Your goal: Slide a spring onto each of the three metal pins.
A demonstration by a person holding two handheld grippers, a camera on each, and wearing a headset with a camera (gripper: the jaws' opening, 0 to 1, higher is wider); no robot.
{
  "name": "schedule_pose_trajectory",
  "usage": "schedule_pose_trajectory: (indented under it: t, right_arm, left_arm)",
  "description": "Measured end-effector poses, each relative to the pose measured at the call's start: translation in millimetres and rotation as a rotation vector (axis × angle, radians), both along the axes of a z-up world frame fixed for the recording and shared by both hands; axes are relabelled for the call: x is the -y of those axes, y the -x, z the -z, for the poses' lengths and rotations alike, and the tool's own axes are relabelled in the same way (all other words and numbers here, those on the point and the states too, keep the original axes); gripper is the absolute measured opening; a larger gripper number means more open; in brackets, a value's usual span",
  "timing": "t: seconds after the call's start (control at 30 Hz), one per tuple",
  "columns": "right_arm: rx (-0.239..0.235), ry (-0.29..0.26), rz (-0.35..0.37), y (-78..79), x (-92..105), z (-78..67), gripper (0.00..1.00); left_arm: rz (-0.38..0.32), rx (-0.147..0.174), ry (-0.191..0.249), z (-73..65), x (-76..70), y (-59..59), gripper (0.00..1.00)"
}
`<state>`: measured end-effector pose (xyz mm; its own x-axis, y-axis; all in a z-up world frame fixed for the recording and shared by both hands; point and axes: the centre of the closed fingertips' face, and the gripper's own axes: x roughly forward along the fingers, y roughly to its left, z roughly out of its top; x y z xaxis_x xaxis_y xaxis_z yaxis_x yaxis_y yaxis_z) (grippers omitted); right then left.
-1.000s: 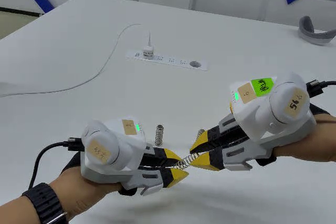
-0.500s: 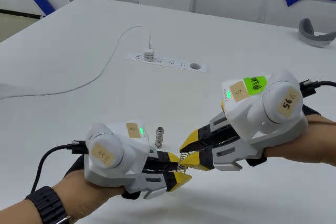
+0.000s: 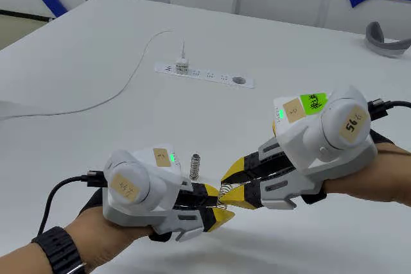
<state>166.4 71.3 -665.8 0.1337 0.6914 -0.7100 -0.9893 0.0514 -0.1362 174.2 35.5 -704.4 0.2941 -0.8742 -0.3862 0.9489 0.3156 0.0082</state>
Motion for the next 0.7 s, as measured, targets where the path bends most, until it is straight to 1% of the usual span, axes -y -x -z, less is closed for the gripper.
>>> schedule_pose_trajectory:
  t: [0.2,0.27,0.5,0.7]
  right_arm:
    - [-0.005,-0.006,0.006,-0.3,-0.6,1.9,0.13]
    - [-0.014,-0.016,0.011,-0.1,-1.3,1.0,0.12]
    - [-0.013,-0.021,0.025,-3.1,0.1,0.2,0.12]
    - [-0.007,-0.022,0.033,-5.4,1.6,-1.5,0.12]
  left_arm:
    - [0.000,0.006,0.001,-0.7,0.2,-0.8,0.11]
    - [-0.001,0.005,0.006,-1.2,0.4,-1.2,0.11]
    - [-0.015,0.017,0.005,-2.3,0.2,-4.2,0.12]
    - [-0.022,0.012,0.007,-3.0,-1.4,-4.7,0.17]
